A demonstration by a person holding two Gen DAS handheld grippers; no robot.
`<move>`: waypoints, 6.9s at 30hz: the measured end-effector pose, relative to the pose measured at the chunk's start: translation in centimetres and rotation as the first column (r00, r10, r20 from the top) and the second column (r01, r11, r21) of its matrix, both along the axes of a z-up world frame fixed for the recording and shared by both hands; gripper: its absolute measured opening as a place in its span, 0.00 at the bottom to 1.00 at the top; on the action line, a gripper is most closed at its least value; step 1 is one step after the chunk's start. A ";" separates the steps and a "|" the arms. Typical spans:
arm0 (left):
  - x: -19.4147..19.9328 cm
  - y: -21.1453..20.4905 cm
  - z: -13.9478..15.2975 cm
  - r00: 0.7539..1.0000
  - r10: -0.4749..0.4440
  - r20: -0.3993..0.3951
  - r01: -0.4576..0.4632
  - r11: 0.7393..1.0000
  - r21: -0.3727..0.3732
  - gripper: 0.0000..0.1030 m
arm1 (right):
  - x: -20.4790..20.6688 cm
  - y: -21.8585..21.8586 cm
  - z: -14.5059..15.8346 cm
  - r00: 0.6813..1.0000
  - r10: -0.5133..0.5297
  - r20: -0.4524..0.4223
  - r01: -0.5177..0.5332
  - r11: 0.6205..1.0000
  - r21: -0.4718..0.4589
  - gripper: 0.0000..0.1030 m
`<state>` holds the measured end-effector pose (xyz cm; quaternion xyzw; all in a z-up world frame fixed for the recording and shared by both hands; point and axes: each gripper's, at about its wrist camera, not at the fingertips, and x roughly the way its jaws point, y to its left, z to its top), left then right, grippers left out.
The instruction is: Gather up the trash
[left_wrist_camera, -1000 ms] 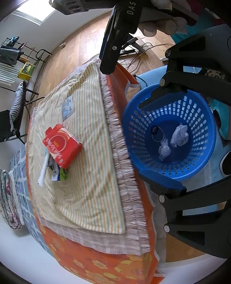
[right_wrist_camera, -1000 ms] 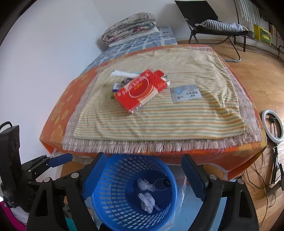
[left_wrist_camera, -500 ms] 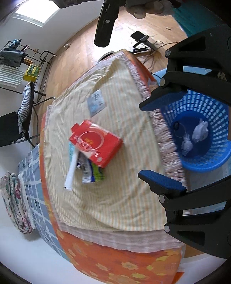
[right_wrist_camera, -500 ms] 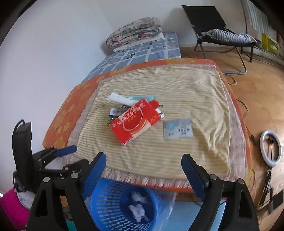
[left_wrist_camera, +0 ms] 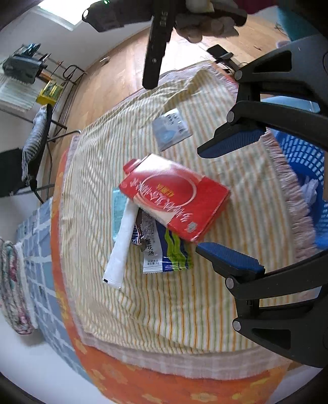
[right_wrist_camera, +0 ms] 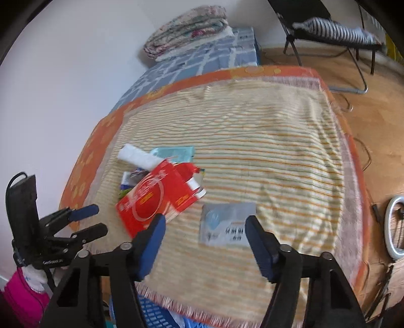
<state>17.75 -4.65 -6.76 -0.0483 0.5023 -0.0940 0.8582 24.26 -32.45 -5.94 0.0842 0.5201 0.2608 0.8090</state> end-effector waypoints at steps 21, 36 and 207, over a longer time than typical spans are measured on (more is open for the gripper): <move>4.0 0.2 -1.9 1.000 0.018 -0.023 -0.017 1.000 0.018 0.69 | 5.7 2.8 -7.4 0.983 0.144 -0.113 -0.148 0.989 -0.030 0.58; 5.2 -3.1 -3.7 0.987 -0.139 -0.086 0.146 0.985 0.087 0.69 | -3.2 3.8 -7.2 0.949 0.304 -0.082 -0.313 0.937 -0.154 0.77; -19.5 1.1 -1.0 0.998 -0.043 -0.045 0.045 0.998 0.054 0.76 | -22.1 9.7 0.2 0.989 0.077 0.128 -0.031 0.945 -0.327 0.88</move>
